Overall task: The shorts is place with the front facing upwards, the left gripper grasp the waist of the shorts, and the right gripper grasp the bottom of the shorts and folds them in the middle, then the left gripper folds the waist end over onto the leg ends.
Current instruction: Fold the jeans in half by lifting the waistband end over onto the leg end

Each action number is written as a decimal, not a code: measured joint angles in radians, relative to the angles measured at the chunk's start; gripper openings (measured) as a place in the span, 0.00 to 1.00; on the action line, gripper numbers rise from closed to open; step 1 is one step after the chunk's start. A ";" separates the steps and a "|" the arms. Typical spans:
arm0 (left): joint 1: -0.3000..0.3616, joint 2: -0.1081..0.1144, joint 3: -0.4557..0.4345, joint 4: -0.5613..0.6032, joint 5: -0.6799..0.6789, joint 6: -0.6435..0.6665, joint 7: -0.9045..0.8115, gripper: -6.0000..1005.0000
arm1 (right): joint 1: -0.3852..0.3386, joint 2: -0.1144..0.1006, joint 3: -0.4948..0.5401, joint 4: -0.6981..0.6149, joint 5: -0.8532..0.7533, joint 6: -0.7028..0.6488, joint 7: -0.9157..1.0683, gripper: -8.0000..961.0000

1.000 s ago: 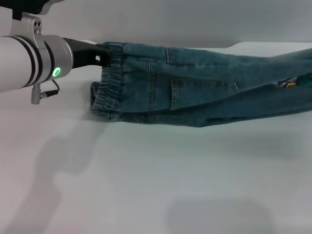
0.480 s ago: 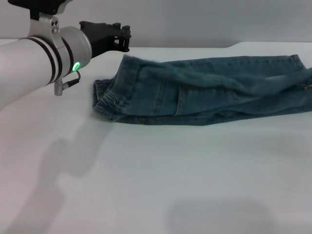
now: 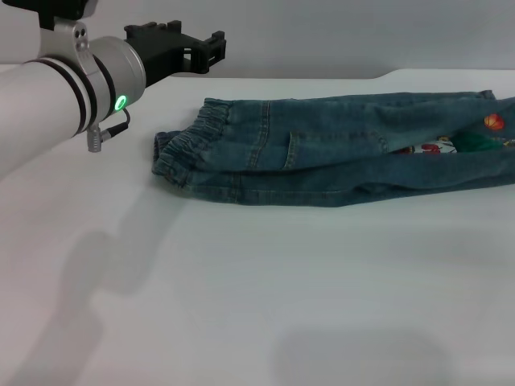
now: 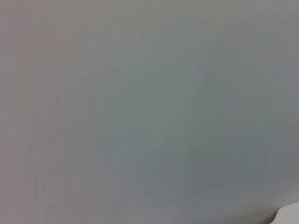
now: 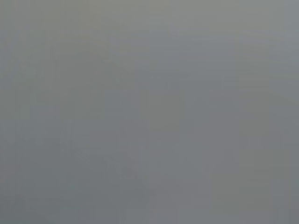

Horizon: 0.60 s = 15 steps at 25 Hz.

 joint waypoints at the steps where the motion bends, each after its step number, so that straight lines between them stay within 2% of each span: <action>1: 0.001 0.001 0.000 -0.001 0.000 0.004 0.000 0.55 | -0.002 0.000 -0.006 -0.001 0.000 -0.004 0.000 0.63; 4: 0.011 0.002 0.009 -0.002 0.002 0.030 0.006 0.67 | -0.006 0.000 -0.038 -0.012 -0.001 -0.054 -0.001 0.75; 8: 0.026 0.003 0.023 -0.002 0.007 0.082 0.010 0.74 | -0.008 0.000 -0.077 -0.040 -0.001 -0.143 -0.001 0.85; 9: 0.045 0.004 0.032 0.002 0.008 0.135 0.010 0.75 | -0.010 0.000 -0.092 -0.051 -0.001 -0.177 -0.001 0.87; 12: 0.052 0.004 0.033 0.003 0.008 0.147 0.010 0.80 | -0.015 0.001 -0.120 -0.069 -0.001 -0.239 -0.001 0.87; 15: 0.057 0.004 0.033 0.011 0.008 0.143 0.010 0.84 | -0.011 0.000 -0.123 -0.084 0.002 -0.241 0.004 0.87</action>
